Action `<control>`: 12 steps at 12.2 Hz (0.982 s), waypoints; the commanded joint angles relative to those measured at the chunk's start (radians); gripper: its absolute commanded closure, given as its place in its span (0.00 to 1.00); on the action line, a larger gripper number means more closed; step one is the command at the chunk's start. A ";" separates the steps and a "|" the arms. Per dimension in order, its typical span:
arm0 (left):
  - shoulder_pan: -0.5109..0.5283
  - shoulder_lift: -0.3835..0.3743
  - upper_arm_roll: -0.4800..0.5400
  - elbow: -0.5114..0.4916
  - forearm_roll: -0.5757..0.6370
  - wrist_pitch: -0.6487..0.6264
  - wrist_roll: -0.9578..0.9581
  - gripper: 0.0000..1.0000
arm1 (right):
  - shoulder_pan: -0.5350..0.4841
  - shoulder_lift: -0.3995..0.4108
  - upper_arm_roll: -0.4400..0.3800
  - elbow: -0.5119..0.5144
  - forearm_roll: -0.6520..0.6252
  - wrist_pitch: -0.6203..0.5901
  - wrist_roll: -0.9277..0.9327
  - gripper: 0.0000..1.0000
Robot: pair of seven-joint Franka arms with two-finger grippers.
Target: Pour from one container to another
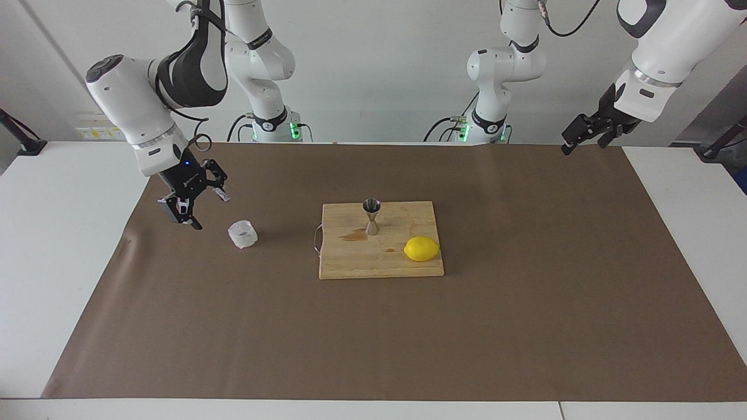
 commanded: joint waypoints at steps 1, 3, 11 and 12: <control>0.014 -0.020 -0.009 -0.010 0.014 -0.011 0.004 0.00 | -0.003 0.021 0.001 0.042 -0.028 -0.013 0.309 0.00; 0.014 -0.020 -0.009 -0.010 0.014 -0.011 0.004 0.00 | 0.018 0.025 0.001 0.071 -0.054 -0.008 0.424 0.00; 0.014 -0.020 -0.009 -0.010 0.014 -0.011 0.004 0.00 | 0.028 0.005 0.060 0.192 -0.281 -0.193 1.344 0.00; 0.014 -0.020 -0.009 -0.010 0.014 -0.011 0.004 0.00 | 0.026 -0.004 0.083 0.217 -0.310 -0.255 1.433 0.00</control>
